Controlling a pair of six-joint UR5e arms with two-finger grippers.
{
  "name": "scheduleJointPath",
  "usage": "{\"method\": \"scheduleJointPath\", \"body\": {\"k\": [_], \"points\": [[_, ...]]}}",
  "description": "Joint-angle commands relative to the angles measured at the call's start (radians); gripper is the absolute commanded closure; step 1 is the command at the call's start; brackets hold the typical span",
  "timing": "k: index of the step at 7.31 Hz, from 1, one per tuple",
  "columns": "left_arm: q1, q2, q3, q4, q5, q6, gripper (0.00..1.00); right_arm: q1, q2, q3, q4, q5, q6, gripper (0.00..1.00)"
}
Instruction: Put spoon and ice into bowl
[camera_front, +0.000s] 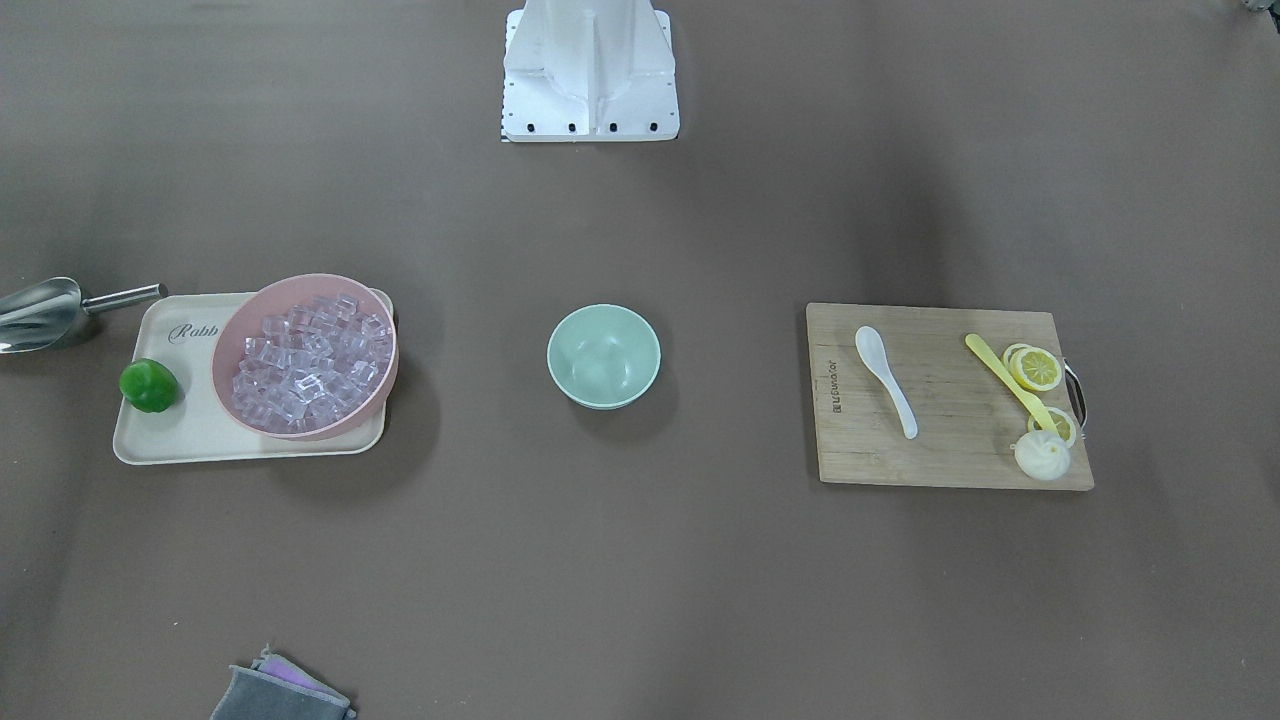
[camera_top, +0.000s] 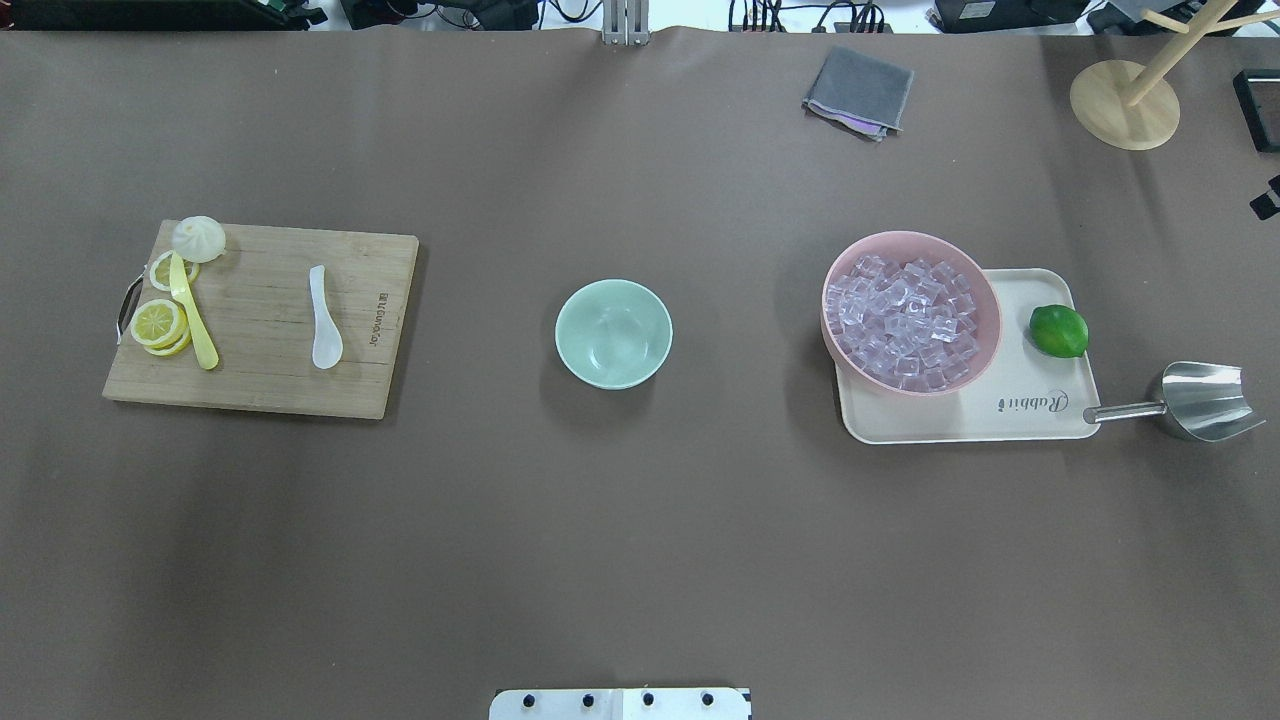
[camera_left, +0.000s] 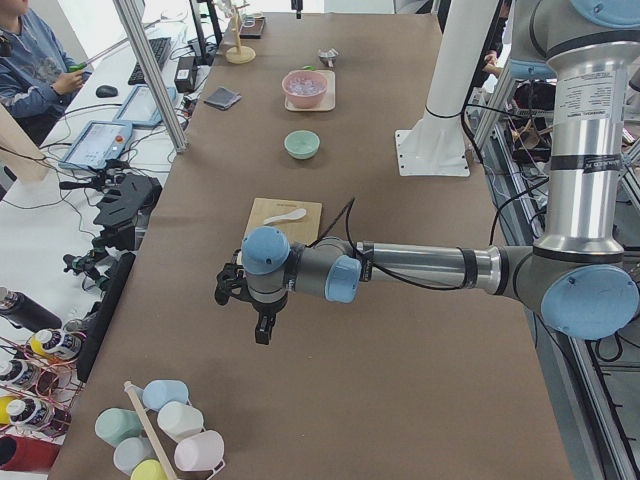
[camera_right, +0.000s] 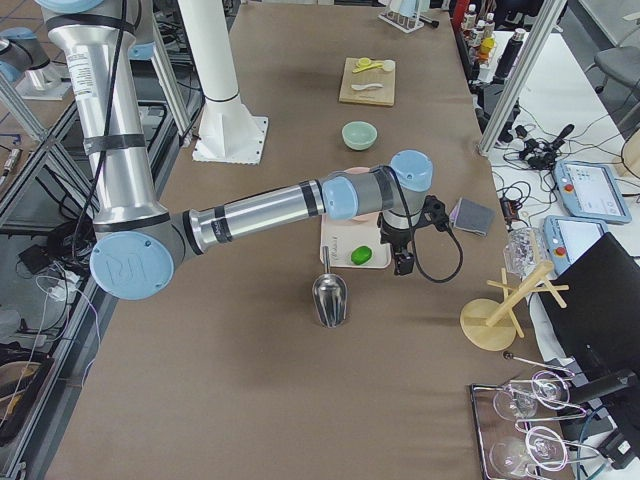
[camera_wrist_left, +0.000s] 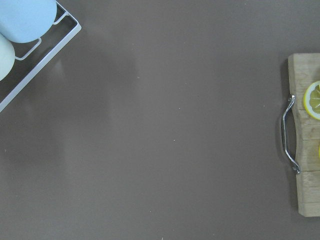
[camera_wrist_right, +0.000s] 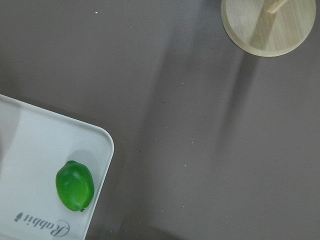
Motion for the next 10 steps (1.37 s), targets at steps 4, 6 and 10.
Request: {"method": "scheduleJointPath", "body": {"k": [4,6,10], "points": [[0.019,0.020,-0.007,-0.016,0.004,-0.008,0.02,-0.002,-0.011,-0.003,0.002,-0.006,-0.004,0.00],[0.020,0.000,-0.007,-0.036,0.001,-0.005,0.02,-0.002,0.001,-0.008,0.002,-0.005,-0.004,0.00],[0.020,0.012,0.040,-0.259,0.002,-0.008,0.02,-0.004,-0.008,-0.010,0.001,-0.002,-0.004,0.00]]}}
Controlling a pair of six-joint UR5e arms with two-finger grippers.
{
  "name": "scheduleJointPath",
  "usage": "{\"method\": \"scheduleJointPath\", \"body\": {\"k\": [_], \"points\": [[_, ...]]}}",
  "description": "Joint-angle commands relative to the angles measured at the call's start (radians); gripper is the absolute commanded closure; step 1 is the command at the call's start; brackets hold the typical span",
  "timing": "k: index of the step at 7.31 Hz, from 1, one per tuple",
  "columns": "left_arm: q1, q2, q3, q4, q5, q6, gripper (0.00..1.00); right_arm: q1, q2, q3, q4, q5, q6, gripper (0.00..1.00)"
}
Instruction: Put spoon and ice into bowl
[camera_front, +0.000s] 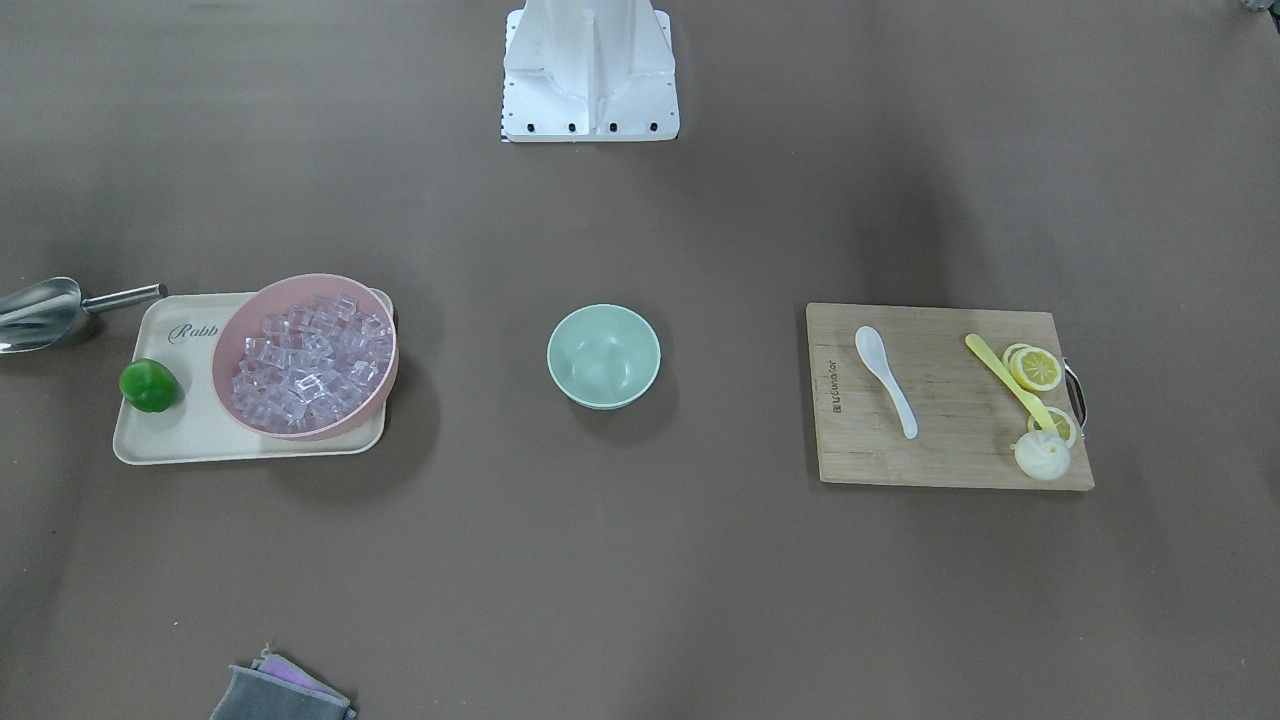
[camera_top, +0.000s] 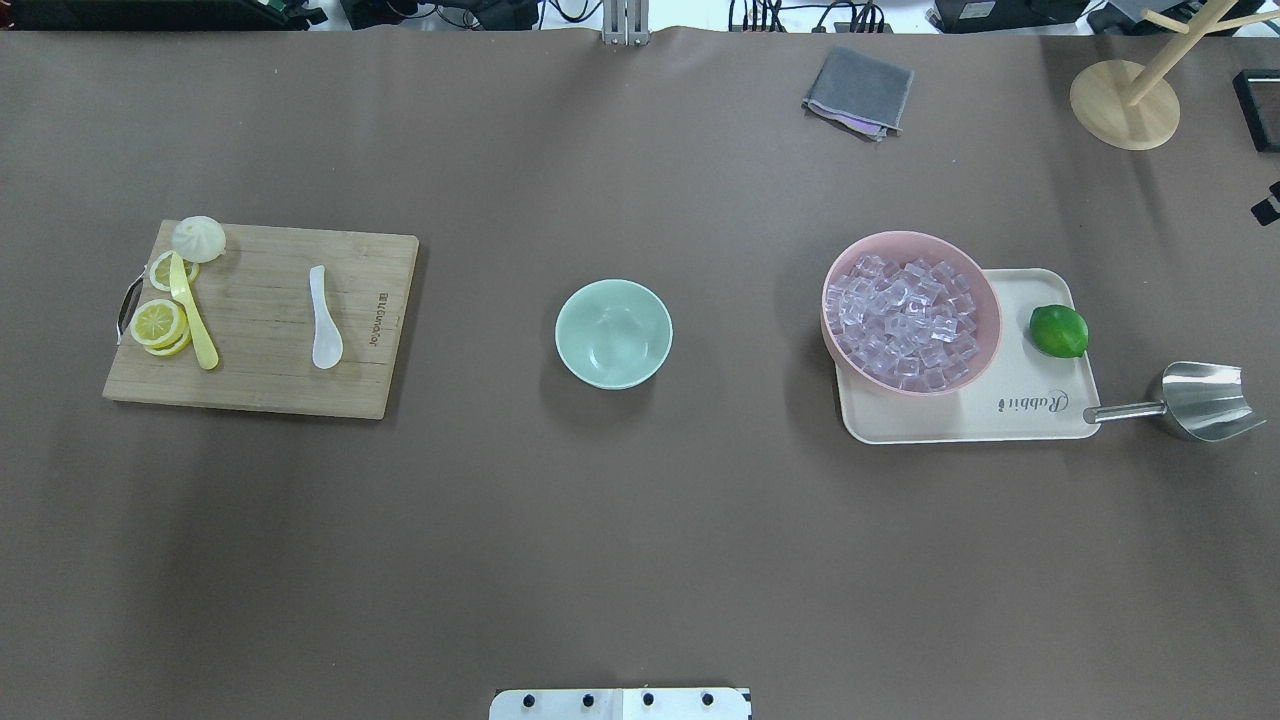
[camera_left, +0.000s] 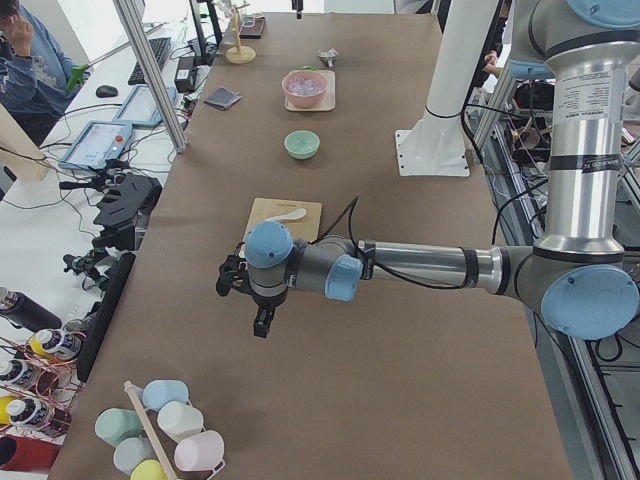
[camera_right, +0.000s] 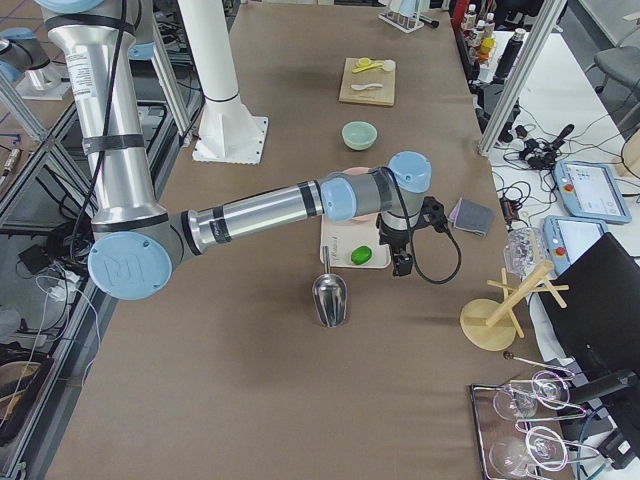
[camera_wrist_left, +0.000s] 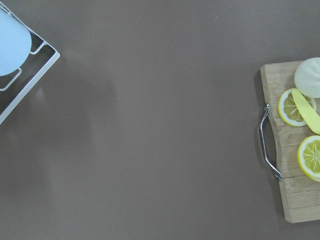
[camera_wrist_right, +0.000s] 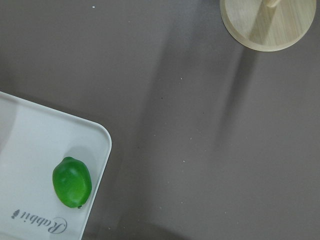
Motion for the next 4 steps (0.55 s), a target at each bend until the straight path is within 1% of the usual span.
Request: {"method": "scheduleJointPath", "body": {"k": [1,2,3,4], "points": [[0.000,0.026,0.023,-0.145,-0.005,-0.003,0.02,0.001,0.008,0.005,0.000,0.000,0.001,0.00],[0.002,0.026,0.012,-0.199,-0.005,-0.111,0.02,0.001,0.004,0.019,0.000,0.004,0.001,0.00],[0.002,0.052,0.013,-0.280,-0.020,-0.176,0.02,0.001,-0.003,0.022,0.000,0.005,0.003,0.00],[0.002,0.067,0.020,-0.282,-0.106,-0.207,0.02,0.001,-0.001,0.024,0.000,0.005,0.003,0.00]]}}
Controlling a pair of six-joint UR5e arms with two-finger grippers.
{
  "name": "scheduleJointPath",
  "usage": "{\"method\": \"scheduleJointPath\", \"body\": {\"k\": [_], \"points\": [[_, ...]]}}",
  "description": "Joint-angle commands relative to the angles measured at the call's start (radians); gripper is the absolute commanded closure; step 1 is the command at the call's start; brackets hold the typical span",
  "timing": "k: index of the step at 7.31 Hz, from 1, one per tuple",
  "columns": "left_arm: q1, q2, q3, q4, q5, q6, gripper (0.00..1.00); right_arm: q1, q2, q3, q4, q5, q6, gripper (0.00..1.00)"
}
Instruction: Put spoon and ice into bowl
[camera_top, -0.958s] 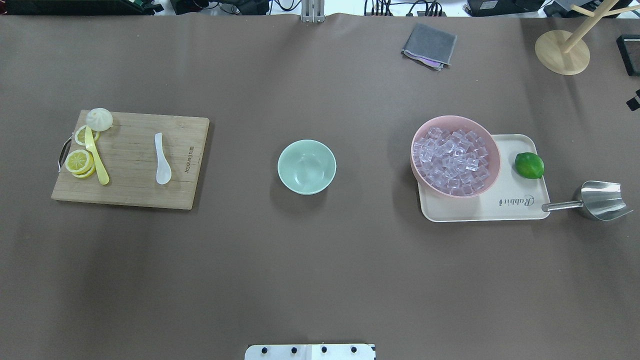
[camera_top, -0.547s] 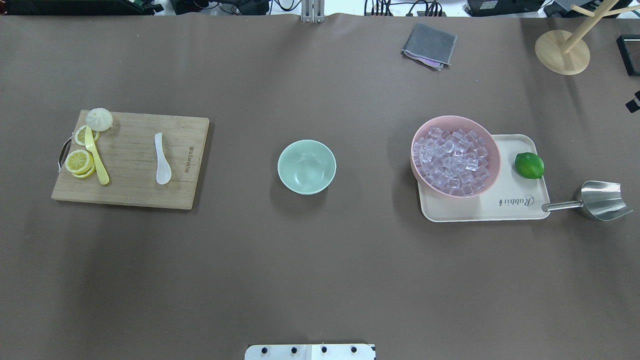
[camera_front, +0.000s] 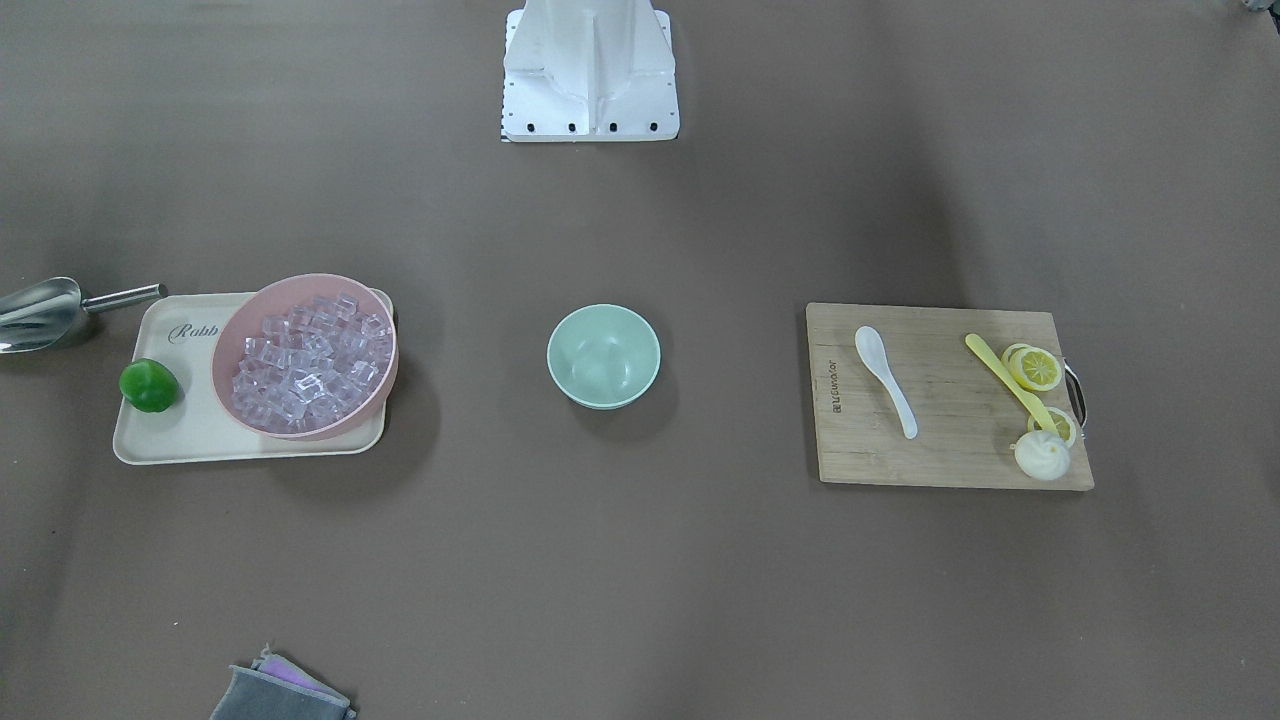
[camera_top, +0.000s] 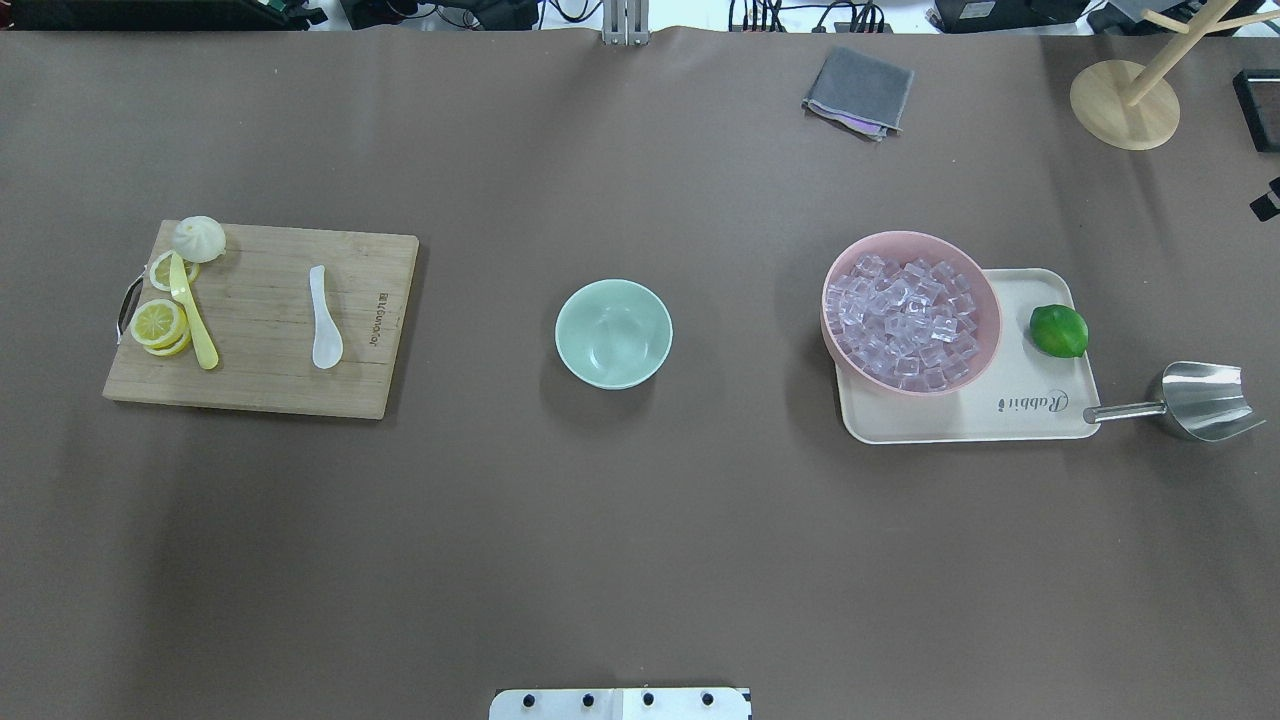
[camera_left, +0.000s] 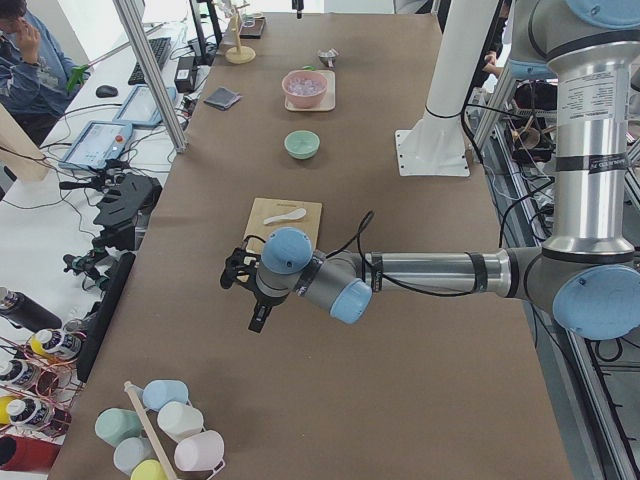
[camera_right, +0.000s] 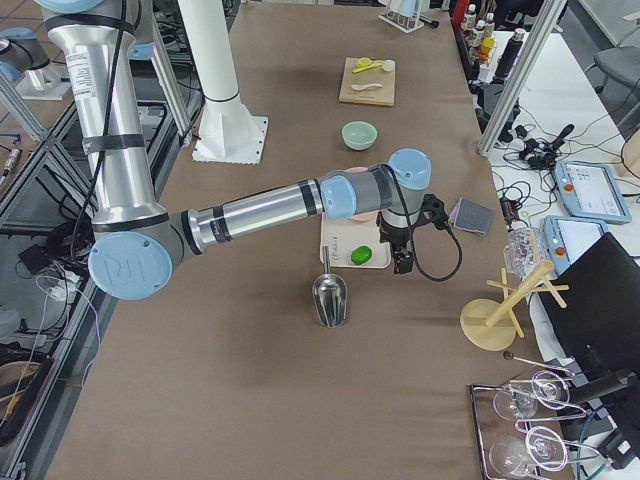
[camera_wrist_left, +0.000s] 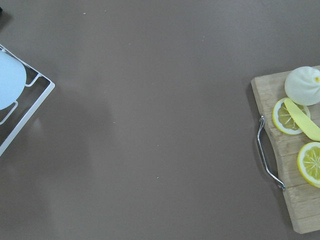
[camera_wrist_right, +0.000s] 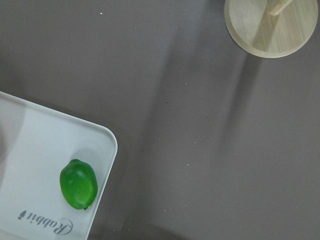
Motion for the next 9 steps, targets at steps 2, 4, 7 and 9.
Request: {"method": "scheduleJointPath", "body": {"k": [2,4,7,9], "points": [[0.099,-0.052,0.001,-0.034,-0.046,-0.332,0.02,-0.003,0.009,0.027,0.002,0.028,0.074,0.00],[0.254,-0.165,-0.022,-0.033,0.012,-0.665,0.02,-0.027,0.007,0.105,0.002,0.027,0.205,0.00],[0.494,-0.384,-0.025,0.156,0.193,-0.921,0.02,-0.157,0.101,0.147,0.003,0.016,0.495,0.00],[0.598,-0.456,-0.012,0.217,0.268,-0.958,0.14,-0.240,0.169,0.144,0.003,-0.004,0.603,0.00]]}}
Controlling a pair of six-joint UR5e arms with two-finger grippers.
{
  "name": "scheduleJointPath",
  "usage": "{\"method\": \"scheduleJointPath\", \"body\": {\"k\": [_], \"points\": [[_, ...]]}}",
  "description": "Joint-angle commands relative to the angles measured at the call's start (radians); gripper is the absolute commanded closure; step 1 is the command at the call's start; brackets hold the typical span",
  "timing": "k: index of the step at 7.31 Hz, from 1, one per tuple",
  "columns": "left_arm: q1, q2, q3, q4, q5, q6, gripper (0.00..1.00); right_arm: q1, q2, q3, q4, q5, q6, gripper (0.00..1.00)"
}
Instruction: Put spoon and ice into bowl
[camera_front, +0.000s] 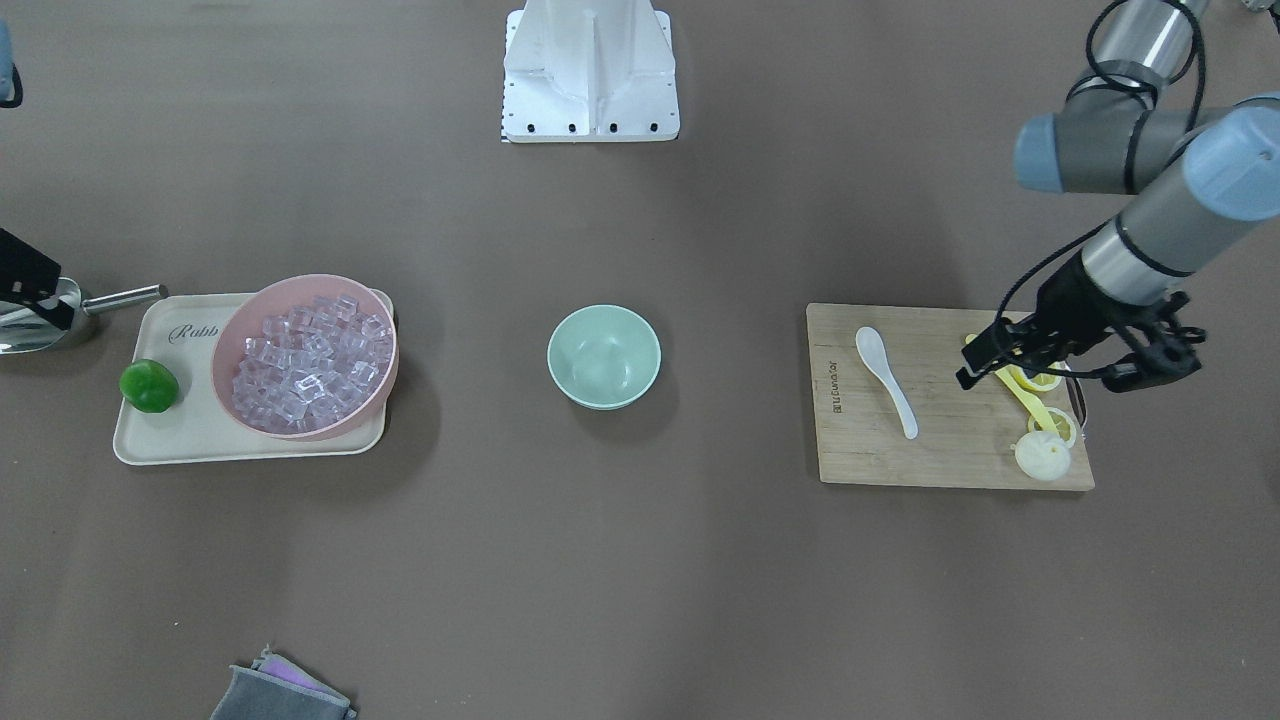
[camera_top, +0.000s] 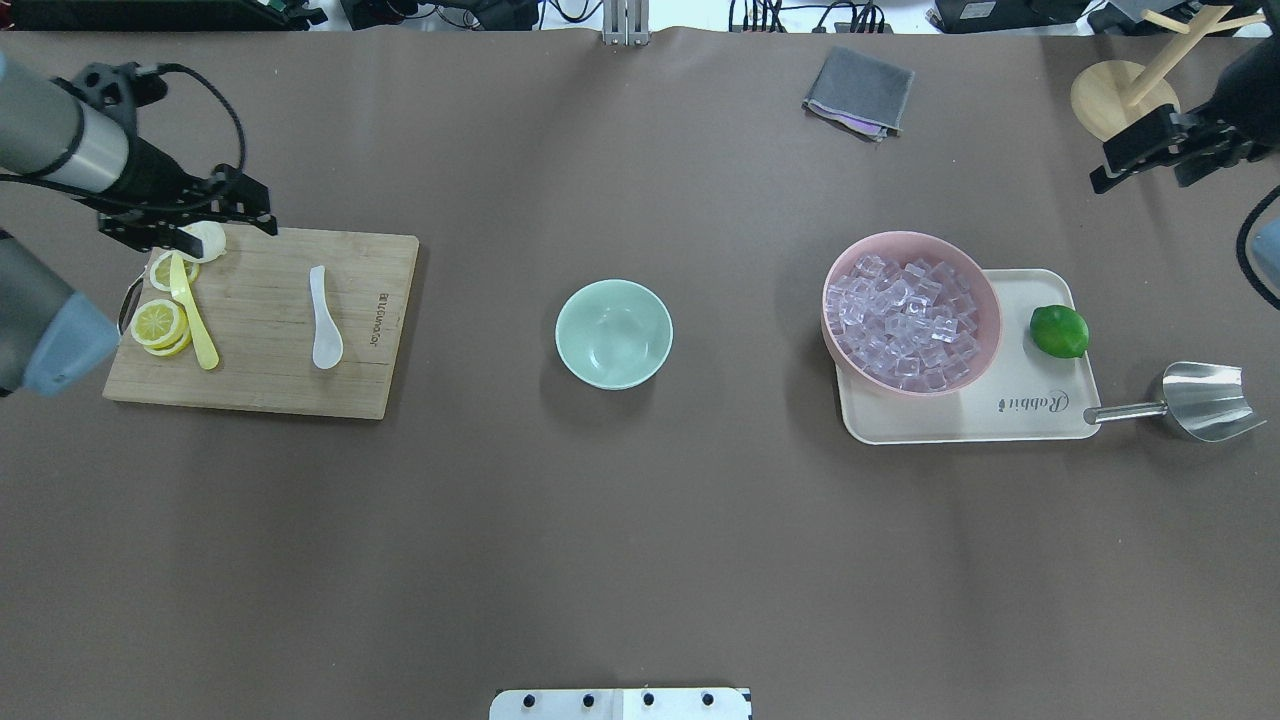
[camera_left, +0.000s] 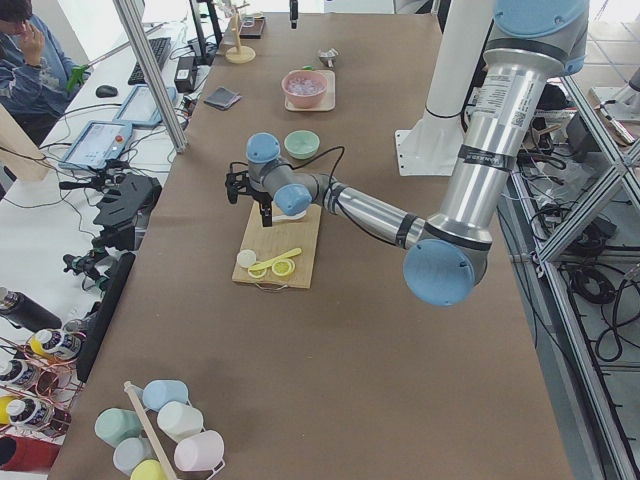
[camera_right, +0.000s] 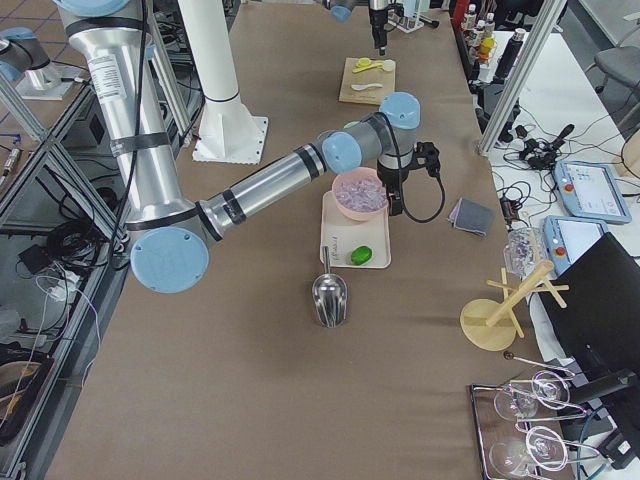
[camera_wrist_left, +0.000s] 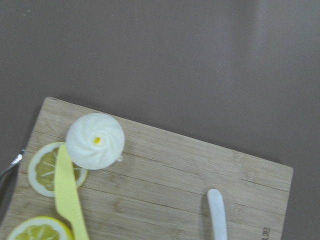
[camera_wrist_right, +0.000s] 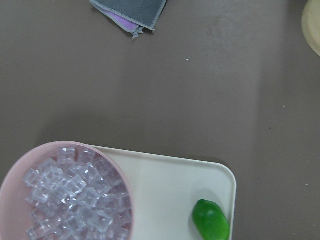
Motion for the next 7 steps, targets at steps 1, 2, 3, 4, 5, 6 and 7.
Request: {"method": "scheduleJointPath", "body": {"k": [1,2,3,4,5,6,7], "points": [[0.089,-0.050,0.018,0.039,0.064,-0.031,0.26,-0.112,0.065,-0.002,0.000,-0.050,0.118,0.00],[0.104,-0.050,0.038,0.037,0.066,-0.030,0.38,-0.157,0.088,-0.008,0.000,-0.079,0.149,0.00],[0.112,-0.050,0.046,0.037,0.066,-0.030,0.45,-0.180,0.097,-0.011,0.000,-0.097,0.154,0.00],[0.133,-0.050,0.067,0.036,0.095,-0.028,0.45,-0.204,0.115,-0.014,0.000,-0.105,0.157,0.00],[0.152,-0.051,0.077,0.034,0.112,-0.026,0.46,-0.223,0.125,-0.020,0.000,-0.105,0.167,0.00],[0.157,-0.048,0.081,0.034,0.114,-0.022,0.51,-0.235,0.126,-0.019,0.000,-0.105,0.190,0.00],[0.157,-0.048,0.089,0.034,0.114,-0.020,0.53,-0.243,0.131,-0.019,0.000,-0.105,0.206,0.00]]}}
